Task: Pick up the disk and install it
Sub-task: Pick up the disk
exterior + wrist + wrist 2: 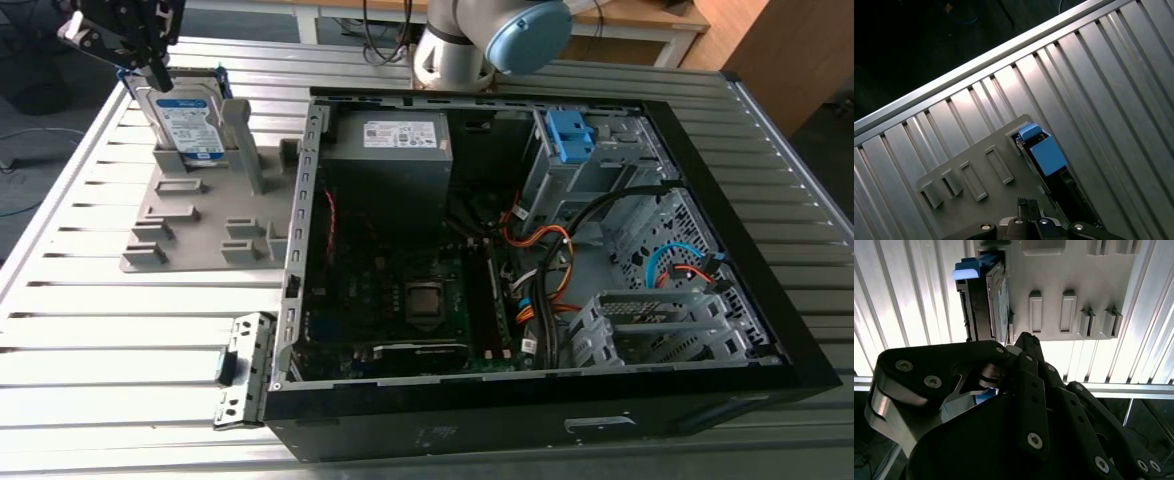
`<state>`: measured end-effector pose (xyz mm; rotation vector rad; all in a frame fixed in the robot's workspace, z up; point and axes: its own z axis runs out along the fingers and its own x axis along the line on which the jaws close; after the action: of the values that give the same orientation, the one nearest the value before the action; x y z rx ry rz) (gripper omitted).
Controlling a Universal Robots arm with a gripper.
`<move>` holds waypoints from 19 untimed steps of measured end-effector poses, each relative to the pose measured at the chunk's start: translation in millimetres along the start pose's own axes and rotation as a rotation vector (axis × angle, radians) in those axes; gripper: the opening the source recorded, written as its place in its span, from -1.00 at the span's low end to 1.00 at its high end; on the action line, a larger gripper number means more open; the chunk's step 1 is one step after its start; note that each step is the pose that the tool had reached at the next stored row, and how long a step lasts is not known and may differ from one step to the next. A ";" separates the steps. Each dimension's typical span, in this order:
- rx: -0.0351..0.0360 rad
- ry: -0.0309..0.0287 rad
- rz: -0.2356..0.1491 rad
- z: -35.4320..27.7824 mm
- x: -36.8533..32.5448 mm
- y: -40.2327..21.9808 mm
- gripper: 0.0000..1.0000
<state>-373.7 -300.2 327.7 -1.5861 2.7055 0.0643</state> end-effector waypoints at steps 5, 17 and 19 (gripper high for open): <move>-0.0004 0.0007 -0.018 0.0 0.0 0.0 -0.79; -0.0013 0.0023 -0.061 0.0 0.0 0.0 -0.79; -0.0016 0.0026 -0.068 0.0 0.0 0.0 -0.79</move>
<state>-373.7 -300.3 327.7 -1.6782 2.6514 0.0641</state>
